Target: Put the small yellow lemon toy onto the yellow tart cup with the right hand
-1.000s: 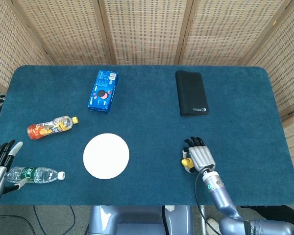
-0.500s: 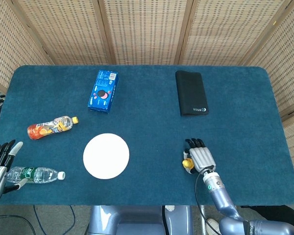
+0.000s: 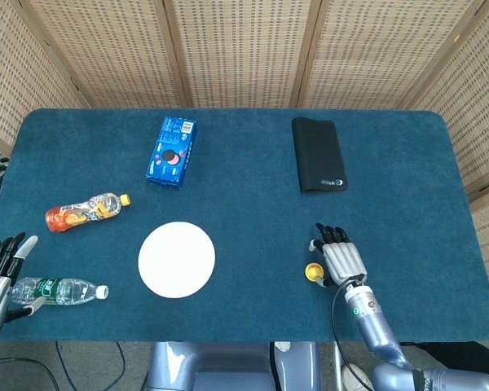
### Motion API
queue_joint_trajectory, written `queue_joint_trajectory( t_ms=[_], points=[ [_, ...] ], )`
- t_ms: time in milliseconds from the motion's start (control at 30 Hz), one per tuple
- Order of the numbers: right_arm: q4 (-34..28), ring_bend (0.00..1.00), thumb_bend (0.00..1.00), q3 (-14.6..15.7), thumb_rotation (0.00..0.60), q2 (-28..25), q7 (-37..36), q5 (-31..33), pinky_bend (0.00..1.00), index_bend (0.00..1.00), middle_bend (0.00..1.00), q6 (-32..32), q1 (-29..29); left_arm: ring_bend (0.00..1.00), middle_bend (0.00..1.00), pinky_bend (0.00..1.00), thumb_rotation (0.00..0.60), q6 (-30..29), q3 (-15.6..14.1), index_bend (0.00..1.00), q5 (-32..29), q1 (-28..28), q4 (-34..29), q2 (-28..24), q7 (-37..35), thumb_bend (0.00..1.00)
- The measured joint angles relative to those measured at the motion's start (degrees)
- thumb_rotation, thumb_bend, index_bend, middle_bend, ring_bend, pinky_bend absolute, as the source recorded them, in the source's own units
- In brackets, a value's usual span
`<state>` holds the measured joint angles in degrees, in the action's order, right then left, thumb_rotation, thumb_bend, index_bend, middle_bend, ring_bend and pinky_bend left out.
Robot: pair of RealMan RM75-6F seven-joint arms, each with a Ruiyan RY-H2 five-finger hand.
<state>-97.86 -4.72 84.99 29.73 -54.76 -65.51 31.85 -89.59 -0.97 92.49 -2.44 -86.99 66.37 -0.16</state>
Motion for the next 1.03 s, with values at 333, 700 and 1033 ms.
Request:
queue_joint_trajectory(
  t_ms=[333,700,1033],
  points=[
    [-3.8,0.0,0.15,2.7,0.6,-7.4,-8.7,-14.6,0.0,0.1,0.0,-8.3,-5.8,0.0,0.0,0.01,0.6,-0.4,0.4,0.0,-0.4,0.1,0.5,0.4,0.2,0.05],
    [1.9,0.0,0.14,8.6,0.6,-12.7,-21.9,-29.4,0.0,0.0,0.0,-21.9,-17.0,0.0,0.0,0.0,0.6,-1.0,0.6,0.0,-0.4,0.4,0.5,0.6,1.0,0.05],
    [7.4,0.0,0.12,8.9,0.6,-14.3,-28.2,-32.2,0.0,0.0,0.0,-26.5,-22.4,0.0,0.0,0.0,0.6,-0.8,0.7,0.0,-0.8,0.5,1.4,0.9,1.0,0.05]
  ],
)
